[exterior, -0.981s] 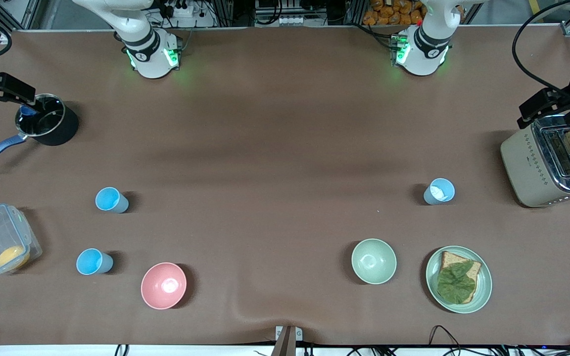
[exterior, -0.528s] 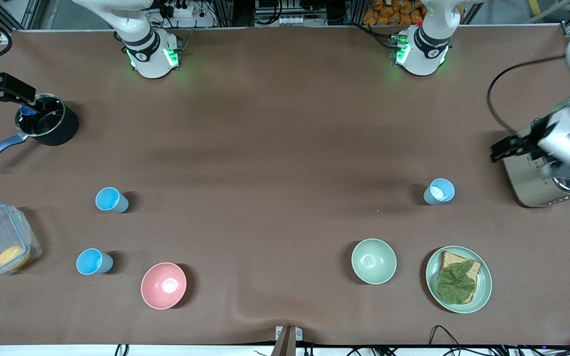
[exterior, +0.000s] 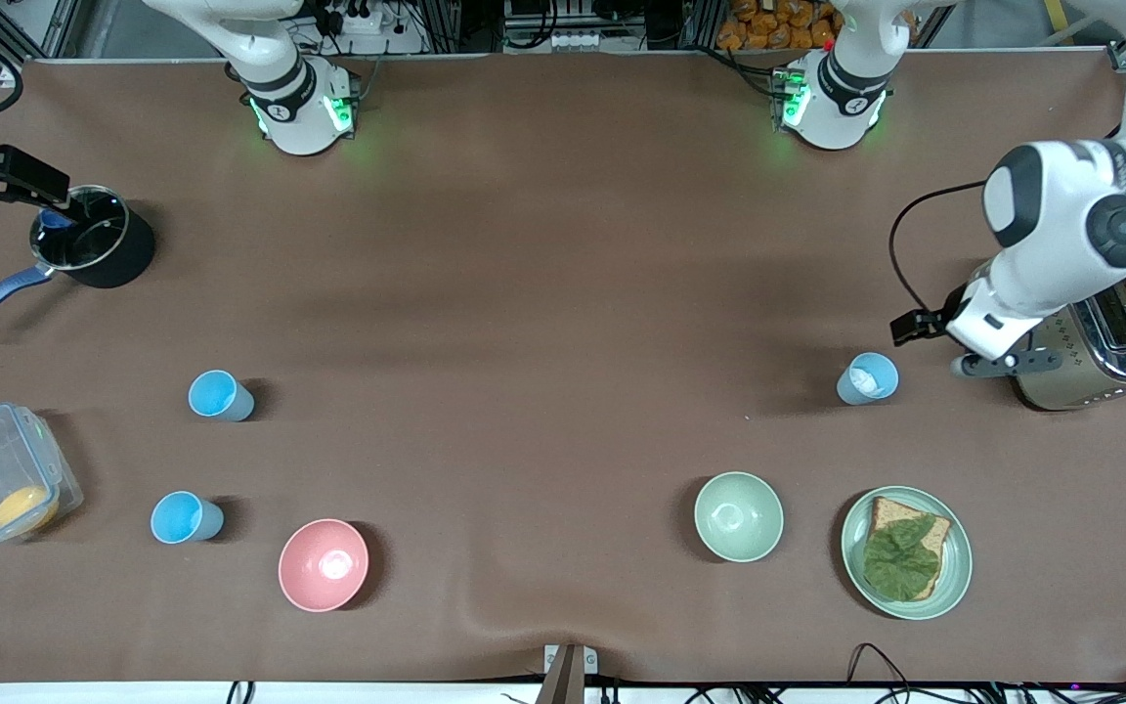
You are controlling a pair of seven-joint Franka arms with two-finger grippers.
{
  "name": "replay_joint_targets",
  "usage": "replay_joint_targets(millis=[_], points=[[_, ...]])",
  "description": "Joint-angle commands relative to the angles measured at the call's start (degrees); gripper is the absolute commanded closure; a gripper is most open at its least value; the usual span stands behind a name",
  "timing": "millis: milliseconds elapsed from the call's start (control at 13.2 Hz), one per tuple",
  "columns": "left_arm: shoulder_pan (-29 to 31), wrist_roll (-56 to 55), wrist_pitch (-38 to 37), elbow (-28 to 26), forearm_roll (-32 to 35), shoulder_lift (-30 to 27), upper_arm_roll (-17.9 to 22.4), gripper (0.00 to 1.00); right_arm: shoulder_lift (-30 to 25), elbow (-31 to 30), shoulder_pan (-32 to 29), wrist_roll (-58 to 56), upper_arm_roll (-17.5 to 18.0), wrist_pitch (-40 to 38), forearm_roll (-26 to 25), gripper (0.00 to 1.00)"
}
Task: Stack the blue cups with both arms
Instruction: 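Grasp the toaster-side blue cup with the left gripper while the right gripper approaches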
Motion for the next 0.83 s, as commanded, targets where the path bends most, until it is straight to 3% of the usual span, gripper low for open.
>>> replay_joint_targets(millis=[0,604,679,755], points=[[0.0,1.9,2.9,0.4,-1.5,3.6,-0.4,0.15,-0.1,0.2,-1.2,-0.3,0.9,-0.5,-0.4,0.0],[0.3,1.5,11.8,0.4,-1.5,10.8,-1.6,0.53,1.9,-0.4,-1.4,-0.3,0.9,-0.8,-0.4,0.0],[0.4,1.5,12.6,0.4,-1.5,11.4,-1.6,0.67,3.1,-0.2,-1.5,-0.3,0.9,-0.7,-0.4,0.0],[0.4,1.5,12.8,0.6,-1.5,11.6,-1.6,0.87,4.1,0.0,-1.6,-0.4,0.9,-0.2,-0.7,0.0]])
